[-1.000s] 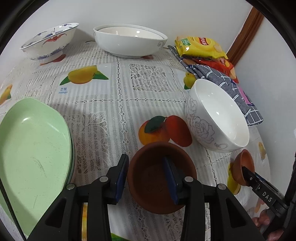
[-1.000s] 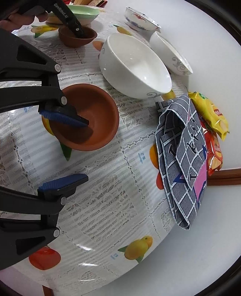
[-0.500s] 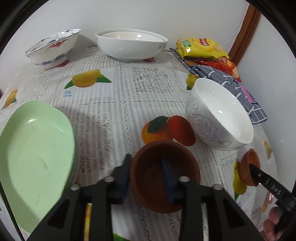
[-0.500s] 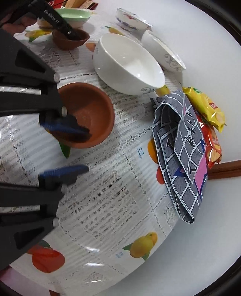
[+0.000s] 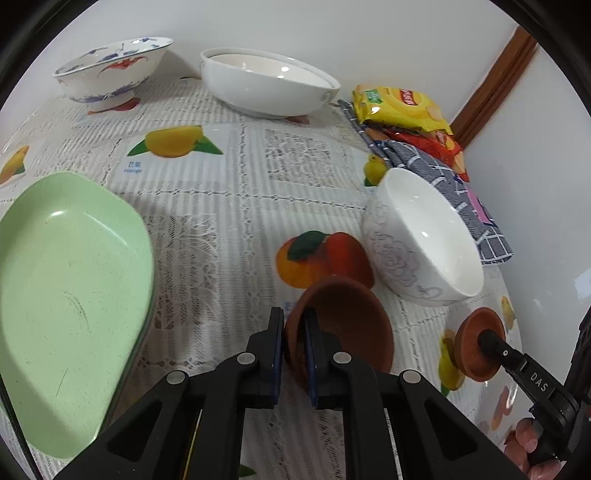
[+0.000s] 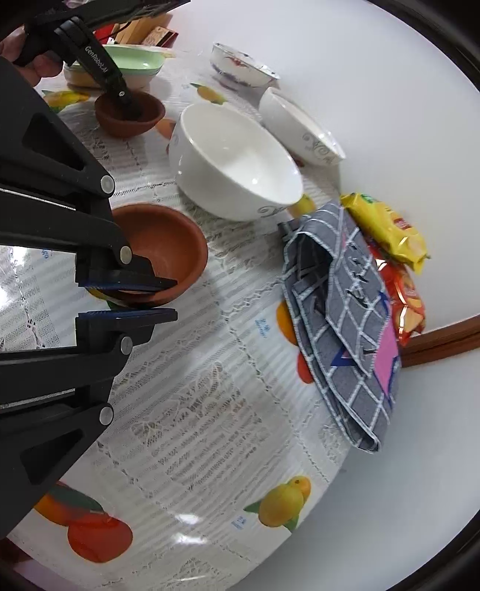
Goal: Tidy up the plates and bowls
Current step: 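Lift both terracotta bowls and carry the right gripper's bowl over the white bowl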
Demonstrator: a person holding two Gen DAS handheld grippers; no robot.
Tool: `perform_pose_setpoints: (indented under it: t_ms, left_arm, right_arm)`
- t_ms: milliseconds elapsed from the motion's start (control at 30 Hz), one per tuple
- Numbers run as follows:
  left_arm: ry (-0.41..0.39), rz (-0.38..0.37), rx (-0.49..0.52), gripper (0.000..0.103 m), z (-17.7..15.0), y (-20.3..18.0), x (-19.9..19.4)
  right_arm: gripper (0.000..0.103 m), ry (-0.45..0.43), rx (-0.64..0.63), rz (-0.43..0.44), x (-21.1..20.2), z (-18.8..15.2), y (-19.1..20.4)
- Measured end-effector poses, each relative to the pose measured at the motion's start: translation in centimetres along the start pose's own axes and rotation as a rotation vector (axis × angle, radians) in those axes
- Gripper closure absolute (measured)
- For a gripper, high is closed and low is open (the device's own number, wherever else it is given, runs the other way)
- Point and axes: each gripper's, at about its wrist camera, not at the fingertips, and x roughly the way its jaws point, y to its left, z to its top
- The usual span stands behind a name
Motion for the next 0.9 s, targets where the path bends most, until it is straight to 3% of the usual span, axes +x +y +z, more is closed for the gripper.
perform_pose_setpoints:
  t_ms: [467, 700, 900]
  left_arm:
    - [-0.023, 0.023, 0.127, 0.093, 2.1, -3.3, -5.3]
    - [-0.072, 0.028, 0.144, 0.093, 5.8, -4.5, -8.5]
    - [-0.124, 0.076, 0.171, 0.093, 9.0, -5.6, -9.8]
  right_arm:
    - [0.094, -0.116, 0.019, 0.084, -5.6, 1.4, 0.3]
    - [0.094, -0.166, -0.006, 0.109, -8.4, 4.7, 3.8]
    - [0.094, -0.196, -0.048, 0.115, -9.8, 9.1, 6.5]
